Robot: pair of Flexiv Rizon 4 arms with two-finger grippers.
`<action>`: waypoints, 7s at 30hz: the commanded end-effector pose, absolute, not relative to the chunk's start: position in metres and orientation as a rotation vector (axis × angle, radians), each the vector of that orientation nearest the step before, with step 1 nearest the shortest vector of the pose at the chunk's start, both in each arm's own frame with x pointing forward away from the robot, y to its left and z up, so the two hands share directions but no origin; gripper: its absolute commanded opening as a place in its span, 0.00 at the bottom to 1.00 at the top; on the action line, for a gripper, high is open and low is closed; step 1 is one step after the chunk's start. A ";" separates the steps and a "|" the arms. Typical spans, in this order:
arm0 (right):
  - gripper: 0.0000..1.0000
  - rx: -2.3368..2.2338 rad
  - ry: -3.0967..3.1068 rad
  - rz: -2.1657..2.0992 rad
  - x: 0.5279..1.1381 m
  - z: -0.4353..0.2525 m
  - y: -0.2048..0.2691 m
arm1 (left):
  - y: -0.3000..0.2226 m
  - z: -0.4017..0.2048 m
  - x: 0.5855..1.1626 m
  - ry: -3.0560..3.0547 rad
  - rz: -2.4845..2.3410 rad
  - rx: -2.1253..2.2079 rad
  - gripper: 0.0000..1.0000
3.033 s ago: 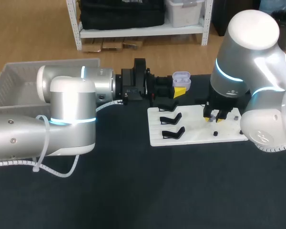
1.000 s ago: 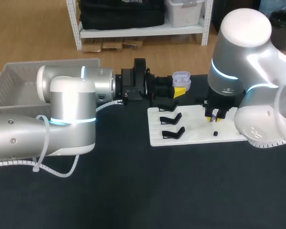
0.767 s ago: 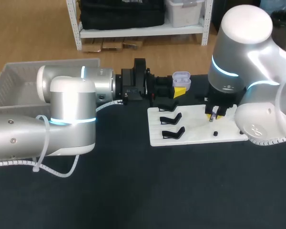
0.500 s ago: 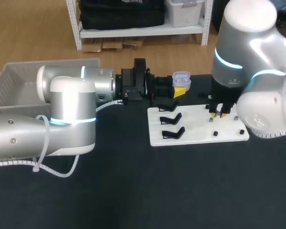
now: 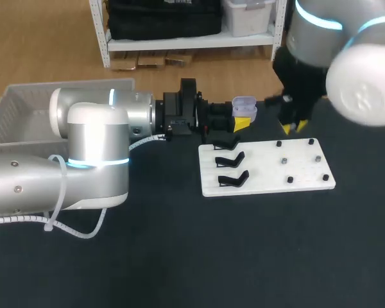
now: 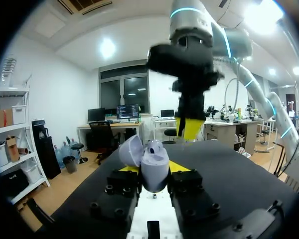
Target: Pick up each earbud case from the left stands, insert the matching earbuds, close the lid, and place the case in the box.
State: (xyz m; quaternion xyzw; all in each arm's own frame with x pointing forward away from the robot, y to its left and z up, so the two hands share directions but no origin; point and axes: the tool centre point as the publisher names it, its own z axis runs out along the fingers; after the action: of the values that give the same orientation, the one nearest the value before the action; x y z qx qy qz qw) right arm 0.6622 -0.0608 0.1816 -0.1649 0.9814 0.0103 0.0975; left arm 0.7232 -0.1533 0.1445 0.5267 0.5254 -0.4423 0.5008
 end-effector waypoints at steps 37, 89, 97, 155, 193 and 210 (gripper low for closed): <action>0.00 -0.758 2.804 0.056 0.705 0.201 0.025 | -0.153 0.143 0.723 1.266 -1.067 1.269 0.00; 0.10 -0.867 2.776 -0.013 0.715 0.184 0.025 | -0.153 0.143 0.723 1.266 -1.067 1.269 0.00; 0.25 -0.858 2.770 -0.016 0.713 0.186 0.025 | -0.153 0.143 0.723 1.266 -1.067 1.269 0.00; 0.32 -0.450 2.843 0.110 0.760 0.178 -0.006 | -0.153 0.143 0.723 1.266 -1.067 1.269 0.00; 0.36 -0.312 2.815 0.220 0.752 0.194 -0.013 | -0.153 0.143 0.723 1.266 -1.067 1.269 0.00; 1.00 -0.011 2.769 0.395 0.731 0.196 -0.058 | -0.042 0.209 0.743 1.214 -0.900 1.259 0.00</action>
State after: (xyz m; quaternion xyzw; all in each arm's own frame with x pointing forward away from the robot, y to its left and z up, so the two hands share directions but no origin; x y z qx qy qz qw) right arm 0.7415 -0.0529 0.1968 -0.0071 0.9797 0.1363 0.1467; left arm 0.7595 -0.0905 0.1922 0.5341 0.4993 -0.3986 0.5536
